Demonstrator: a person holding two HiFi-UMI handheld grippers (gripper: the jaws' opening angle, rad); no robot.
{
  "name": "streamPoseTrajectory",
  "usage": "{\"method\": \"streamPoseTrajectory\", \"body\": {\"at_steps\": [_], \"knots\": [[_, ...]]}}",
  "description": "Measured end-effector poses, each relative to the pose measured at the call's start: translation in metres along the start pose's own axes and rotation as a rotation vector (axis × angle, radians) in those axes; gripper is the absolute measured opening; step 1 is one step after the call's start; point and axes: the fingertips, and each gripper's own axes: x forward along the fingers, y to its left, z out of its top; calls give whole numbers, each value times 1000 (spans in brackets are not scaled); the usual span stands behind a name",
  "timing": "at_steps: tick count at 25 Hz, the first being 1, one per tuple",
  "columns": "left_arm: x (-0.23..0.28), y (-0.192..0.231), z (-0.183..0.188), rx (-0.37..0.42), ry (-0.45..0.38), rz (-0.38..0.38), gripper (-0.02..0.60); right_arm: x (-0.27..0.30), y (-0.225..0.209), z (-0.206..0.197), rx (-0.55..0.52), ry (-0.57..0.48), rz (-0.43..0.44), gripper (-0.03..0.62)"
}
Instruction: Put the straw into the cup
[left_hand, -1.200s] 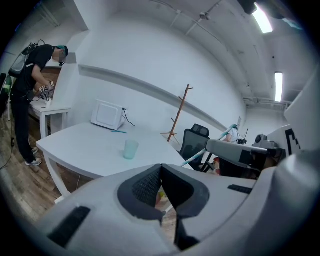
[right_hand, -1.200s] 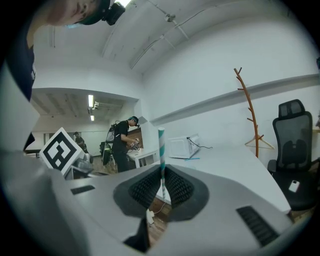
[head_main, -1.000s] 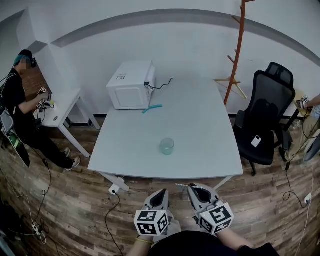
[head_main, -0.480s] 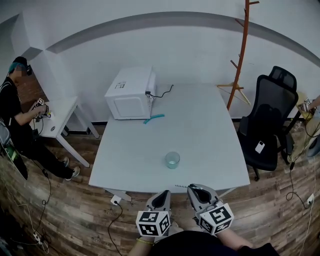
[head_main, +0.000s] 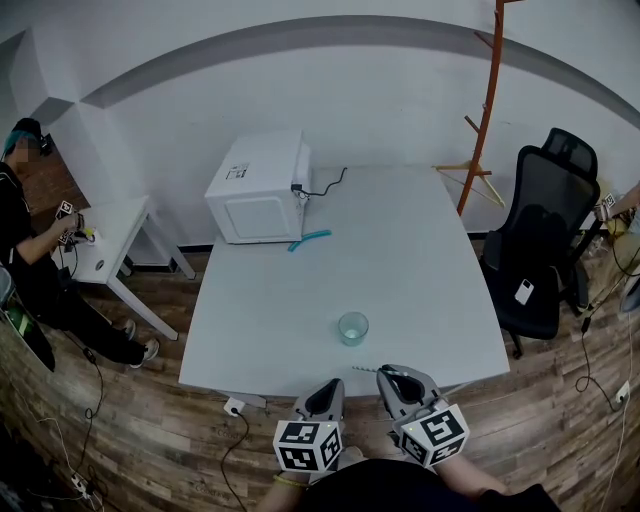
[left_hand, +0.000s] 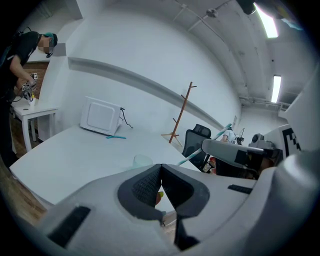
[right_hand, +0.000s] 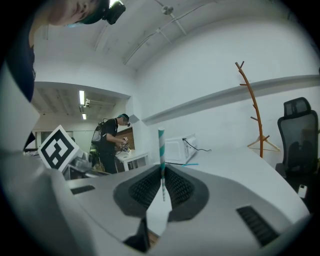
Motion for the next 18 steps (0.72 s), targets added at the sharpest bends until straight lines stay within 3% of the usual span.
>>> {"method": "streamPoseTrajectory", "body": {"at_steps": [18], "knots": [[29,30,17,-23,7,26,20,38,-30,18,-26,-15,-29,43]]}}
